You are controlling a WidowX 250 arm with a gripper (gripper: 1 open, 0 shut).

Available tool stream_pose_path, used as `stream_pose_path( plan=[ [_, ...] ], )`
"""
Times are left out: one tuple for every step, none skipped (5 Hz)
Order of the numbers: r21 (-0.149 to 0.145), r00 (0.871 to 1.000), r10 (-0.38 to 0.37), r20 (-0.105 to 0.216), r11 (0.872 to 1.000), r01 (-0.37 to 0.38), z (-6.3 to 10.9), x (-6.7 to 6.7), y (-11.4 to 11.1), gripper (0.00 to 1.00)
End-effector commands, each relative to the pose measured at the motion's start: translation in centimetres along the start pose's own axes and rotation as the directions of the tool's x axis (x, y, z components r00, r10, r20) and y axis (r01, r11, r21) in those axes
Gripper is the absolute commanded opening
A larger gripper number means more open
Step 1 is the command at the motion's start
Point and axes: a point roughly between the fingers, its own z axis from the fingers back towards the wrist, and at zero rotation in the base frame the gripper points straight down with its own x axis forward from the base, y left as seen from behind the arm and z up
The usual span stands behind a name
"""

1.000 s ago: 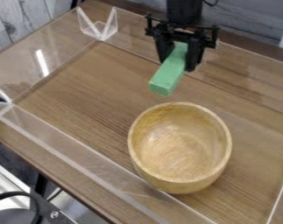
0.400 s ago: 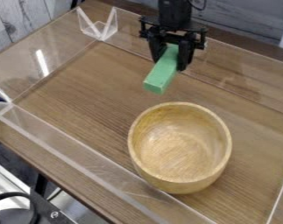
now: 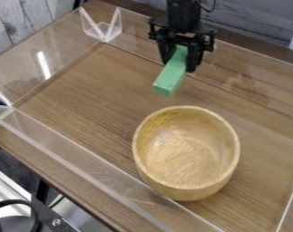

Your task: Remove the green block from inside the brown bowl and put it on the table

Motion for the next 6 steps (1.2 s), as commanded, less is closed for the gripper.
stream_pose_path(
  plan=[
    [0.009,0.997,-0.006,0.079,1.0,0.006,1.3,1.8,0.4,0.0],
    [0.005,0.996,-0.01,0.088,1.0,0.01,0.8,2.3,0.4,0.0],
    [0.001,0.995,-0.013,0.097,1.0,0.013,0.6,2.9,0.5,0.0],
    [-0.004,0.994,-0.017,0.108,1.0,0.017,0.6,3.1,0.5,0.0],
    [-0.012,0.993,-0.018,0.12,1.0,0.019,1.5,2.6,0.8,0.0],
    [-0.019,0.991,-0.019,0.131,1.0,0.021,2.4,2.1,1.1,0.0]
  ],
)
